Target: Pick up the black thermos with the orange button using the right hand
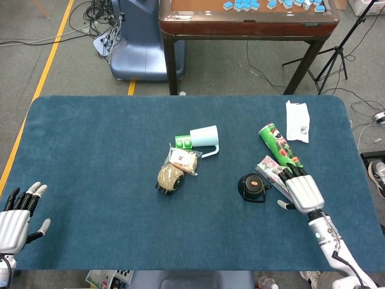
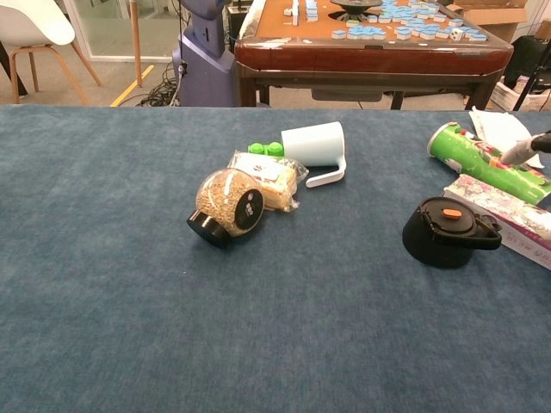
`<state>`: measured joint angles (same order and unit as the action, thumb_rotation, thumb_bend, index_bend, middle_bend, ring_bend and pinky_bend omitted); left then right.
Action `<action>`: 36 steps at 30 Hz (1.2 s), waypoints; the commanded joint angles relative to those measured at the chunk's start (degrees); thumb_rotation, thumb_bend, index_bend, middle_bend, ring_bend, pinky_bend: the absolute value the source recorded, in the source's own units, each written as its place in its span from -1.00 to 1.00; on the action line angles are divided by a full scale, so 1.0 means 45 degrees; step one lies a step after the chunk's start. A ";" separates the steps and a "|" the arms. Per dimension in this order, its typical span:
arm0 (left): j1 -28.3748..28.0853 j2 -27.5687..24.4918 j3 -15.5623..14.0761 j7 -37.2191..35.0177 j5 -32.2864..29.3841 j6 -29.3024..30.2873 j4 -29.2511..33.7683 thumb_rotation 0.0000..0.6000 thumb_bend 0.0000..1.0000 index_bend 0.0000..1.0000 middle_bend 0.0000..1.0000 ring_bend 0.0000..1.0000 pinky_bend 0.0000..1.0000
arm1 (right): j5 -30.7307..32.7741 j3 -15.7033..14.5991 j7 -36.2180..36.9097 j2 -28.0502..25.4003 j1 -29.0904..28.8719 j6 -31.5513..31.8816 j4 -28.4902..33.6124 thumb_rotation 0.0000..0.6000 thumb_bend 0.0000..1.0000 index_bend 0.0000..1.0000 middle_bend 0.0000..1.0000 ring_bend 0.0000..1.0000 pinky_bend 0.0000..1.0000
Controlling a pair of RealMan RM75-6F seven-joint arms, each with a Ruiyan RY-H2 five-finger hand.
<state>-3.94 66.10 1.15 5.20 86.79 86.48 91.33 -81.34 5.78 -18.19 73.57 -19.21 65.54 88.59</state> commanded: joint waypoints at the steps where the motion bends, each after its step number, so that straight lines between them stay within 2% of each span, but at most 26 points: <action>1: 0.0010 0.0001 0.0000 -0.0020 0.0009 0.0016 -0.0007 1.00 -0.41 -0.78 -0.86 -0.74 -0.97 | 0.0006 0.0032 -0.0059 0.0284 -0.0280 -0.0248 -0.0339 1.00 -1.00 -0.58 -0.57 -0.77 -0.61; 17: 0.0161 -0.0039 -0.0031 -0.0310 0.0094 0.0212 -0.0148 1.00 -0.41 -0.78 -0.86 -0.74 -0.97 | -0.0191 -0.0012 -0.0478 0.1794 -0.1596 -0.1173 -0.1640 1.00 -1.00 -0.58 -0.58 -0.77 -0.61; 36: 0.0386 -0.0136 -0.0063 -0.0812 0.0054 0.0370 -0.0437 1.00 -0.41 -0.78 -0.86 -0.74 -0.97 | 0.0665 0.0873 -0.0918 0.3463 -0.3288 -0.2007 -0.2293 1.00 -1.00 -0.58 -0.58 -0.77 -0.61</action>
<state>-2.20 65.49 0.86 1.56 87.03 88.14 89.37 -78.53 9.58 -22.17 88.97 -33.83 56.63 78.43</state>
